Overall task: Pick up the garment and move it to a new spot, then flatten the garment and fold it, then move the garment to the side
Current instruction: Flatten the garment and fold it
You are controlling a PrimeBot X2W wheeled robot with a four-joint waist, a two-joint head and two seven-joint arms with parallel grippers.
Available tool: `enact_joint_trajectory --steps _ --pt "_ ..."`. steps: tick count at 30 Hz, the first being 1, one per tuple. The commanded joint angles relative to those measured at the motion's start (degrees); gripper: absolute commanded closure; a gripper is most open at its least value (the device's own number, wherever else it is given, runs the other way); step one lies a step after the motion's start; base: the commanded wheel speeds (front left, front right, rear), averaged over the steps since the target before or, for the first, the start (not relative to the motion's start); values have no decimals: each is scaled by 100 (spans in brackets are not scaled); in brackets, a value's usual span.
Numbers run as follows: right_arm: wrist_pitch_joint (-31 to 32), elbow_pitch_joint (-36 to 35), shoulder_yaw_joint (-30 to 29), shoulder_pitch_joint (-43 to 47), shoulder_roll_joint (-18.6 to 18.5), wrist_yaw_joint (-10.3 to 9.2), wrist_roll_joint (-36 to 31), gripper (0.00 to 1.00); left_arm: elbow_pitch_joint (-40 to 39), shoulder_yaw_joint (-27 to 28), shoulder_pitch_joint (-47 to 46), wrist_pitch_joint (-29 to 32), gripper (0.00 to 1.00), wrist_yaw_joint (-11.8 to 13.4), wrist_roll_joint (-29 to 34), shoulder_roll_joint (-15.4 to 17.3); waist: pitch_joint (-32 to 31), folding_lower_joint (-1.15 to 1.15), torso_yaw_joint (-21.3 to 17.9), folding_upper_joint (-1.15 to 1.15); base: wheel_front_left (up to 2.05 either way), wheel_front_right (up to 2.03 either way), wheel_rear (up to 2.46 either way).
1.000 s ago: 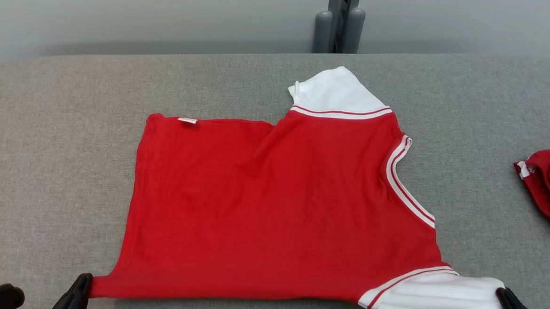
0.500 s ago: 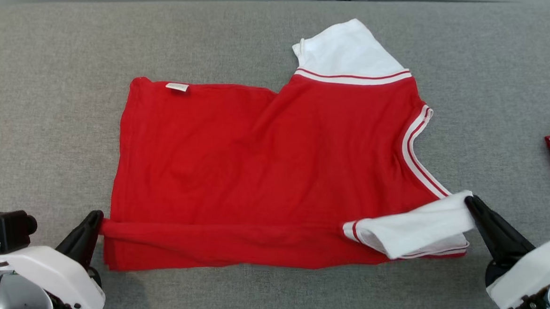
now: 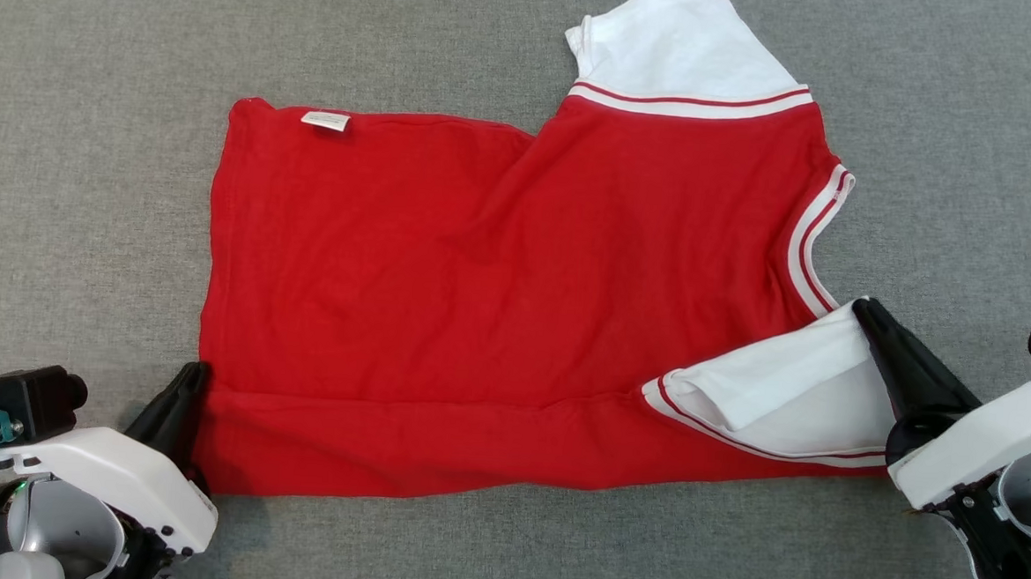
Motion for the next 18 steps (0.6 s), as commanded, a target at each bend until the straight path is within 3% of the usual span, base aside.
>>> enact_joint_trajectory --steps 1,5,9,18 --pt "-123 -13 -39 -41 -32 1 60 0 33 42 -87 -60 0 -6 -2 -3 -14 0 9 0 0 0 0" --pt "-961 -101 -144 63 -4 1 360 0 -86 209 -105 -653 0 70 39 -280 -173 0 19 0 0 0 0" --pt "-1799 -207 -389 123 11 1 124 0 -352 379 -227 -1292 0 137 200 -476 -328 0 36 0 0 0 0" --pt "-3231 -317 -597 70 171 1 -1397 0 -560 383 -432 -2633 0 244 1125 -545 -706 0 -2 0 0 0 0"
